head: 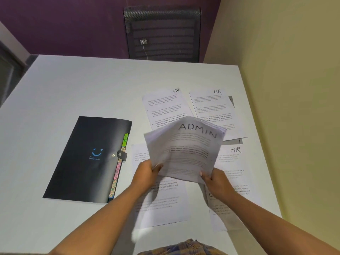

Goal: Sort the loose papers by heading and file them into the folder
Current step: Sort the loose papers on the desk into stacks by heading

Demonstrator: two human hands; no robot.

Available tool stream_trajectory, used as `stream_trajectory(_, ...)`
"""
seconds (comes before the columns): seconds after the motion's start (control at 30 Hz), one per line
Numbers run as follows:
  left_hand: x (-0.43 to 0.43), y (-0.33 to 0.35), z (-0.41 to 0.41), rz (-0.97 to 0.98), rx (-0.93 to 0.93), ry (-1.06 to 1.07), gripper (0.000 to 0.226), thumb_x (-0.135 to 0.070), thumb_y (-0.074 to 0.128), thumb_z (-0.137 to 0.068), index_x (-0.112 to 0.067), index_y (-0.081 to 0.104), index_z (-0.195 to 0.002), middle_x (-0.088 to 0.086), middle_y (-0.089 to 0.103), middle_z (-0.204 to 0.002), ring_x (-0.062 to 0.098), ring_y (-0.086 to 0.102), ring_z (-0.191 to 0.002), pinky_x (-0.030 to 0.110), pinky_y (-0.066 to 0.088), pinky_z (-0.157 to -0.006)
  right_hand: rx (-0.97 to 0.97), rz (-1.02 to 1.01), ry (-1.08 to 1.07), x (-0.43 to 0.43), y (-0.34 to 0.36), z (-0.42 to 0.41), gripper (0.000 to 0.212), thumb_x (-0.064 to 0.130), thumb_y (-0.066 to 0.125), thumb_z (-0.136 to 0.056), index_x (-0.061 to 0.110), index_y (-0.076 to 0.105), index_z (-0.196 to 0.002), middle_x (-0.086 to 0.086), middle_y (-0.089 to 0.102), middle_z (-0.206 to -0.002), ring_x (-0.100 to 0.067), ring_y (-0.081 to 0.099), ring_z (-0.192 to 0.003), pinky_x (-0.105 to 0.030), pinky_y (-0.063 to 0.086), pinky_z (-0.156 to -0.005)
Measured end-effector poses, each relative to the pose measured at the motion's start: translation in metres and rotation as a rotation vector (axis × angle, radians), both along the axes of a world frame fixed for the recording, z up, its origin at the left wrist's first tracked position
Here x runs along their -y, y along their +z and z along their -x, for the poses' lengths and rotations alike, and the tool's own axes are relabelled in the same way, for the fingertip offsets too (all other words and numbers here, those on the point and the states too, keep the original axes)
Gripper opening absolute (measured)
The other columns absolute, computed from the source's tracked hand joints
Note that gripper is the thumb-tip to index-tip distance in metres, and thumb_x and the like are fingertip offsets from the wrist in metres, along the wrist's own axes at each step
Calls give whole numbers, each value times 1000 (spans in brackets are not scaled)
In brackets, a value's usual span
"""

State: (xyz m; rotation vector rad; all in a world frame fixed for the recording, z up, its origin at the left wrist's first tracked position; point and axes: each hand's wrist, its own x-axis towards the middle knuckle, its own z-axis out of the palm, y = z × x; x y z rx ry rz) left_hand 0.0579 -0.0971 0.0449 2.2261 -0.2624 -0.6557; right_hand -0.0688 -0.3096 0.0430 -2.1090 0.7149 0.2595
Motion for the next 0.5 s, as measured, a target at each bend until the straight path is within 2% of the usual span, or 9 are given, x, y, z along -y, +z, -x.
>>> stream_trajectory(0.07, 2, 7, -5, 54, -6, 55, 33, -26, 59, -96, 2, 66, -111, 18, 72, -100, 35, 67, -96, 22, 46, -62, 33, 0, 12, 3, 4, -7, 33, 26, 52, -101, 8, 63, -126, -3, 69, -113, -20, 65, -102, -17, 48, -74)
stream_trajectory(0.1, 3, 10, -8, 76, 36, 53, 32, -25, 59, -96, 5, 67, -104, 21, 72, -91, 37, 67, -87, 23, 47, -56, 59, -9, -4, 4, 9, -10, 31, 27, 52, -101, 10, 64, -124, 0, 69, -109, -17, 64, -98, -13, 46, -71)
stream_trajectory(0.13, 2, 13, -9, 103, 71, 53, 29, -25, 60, -96, 3, 68, -97, 16, 71, -77, 34, 66, -74, 22, 46, -52, 87, -27, -23, 5, 13, -13, 27, 26, 52, -101, 14, 65, -122, 4, 69, -105, -13, 64, -94, -11, 46, -70)
stream_trajectory(0.2, -3, 19, -12, 137, 85, 75, 23, -28, 62, -94, -6, 68, -93, -10, 58, -56, 13, 56, -54, 13, 41, -47, 135, -94, -60, 6, 22, -14, 20, 23, 53, -101, 24, 66, -116, 9, 72, -101, -8, 66, -92, -14, 49, -73)
stream_trajectory(0.23, -7, 18, -13, 163, 63, 87, 23, -29, 63, -94, -7, 68, -98, -13, 60, -59, 8, 57, -56, 12, 45, -52, 147, -139, -87, 5, 27, -14, 19, 21, 54, -100, 27, 66, -114, 11, 72, -101, -4, 66, -93, -15, 50, -76)
stream_trajectory(0.3, -16, 19, -9, 268, -45, 105, 15, -26, 63, -94, -20, 69, -106, -14, 73, -81, 5, 70, -76, 23, 58, -68, 151, -238, -148, 4, 36, -12, 20, 17, 55, -100, 29, 67, -110, 17, 72, -102, 0, 66, -96, -19, 51, -81)
stream_trajectory(0.33, -21, 20, -5, 317, -96, 99, 10, -23, 62, -94, -25, 67, -102, -16, 74, -83, 2, 70, -78, 22, 57, -67, 144, -279, -171, 3, 38, -10, 19, 16, 55, -100, 28, 68, -107, 16, 74, -101, -1, 68, -94, -21, 53, -81)
stream_trajectory(0.43, -33, 32, 15, 302, -132, 46, 20, -22, 60, -96, -25, 55, -76, -13, 52, -56, 1, 52, -51, 20, 44, -54, 126, -360, -220, -2, 50, -4, 19, 17, 53, -101, 20, 71, -102, -1, 78, -95, -7, 71, -70, -19, 51, -55)
stream_trajectory(0.5, -42, 37, 27, 322, -166, 38, 23, -24, 58, -97, -21, 52, -75, -8, 49, -56, 13, 49, -44, 23, 42, -49, 132, -368, -242, -6, 52, -1, 20, 19, 52, -102, 16, 71, -104, -12, 77, -89, -15, 66, -57, -23, 44, -44)
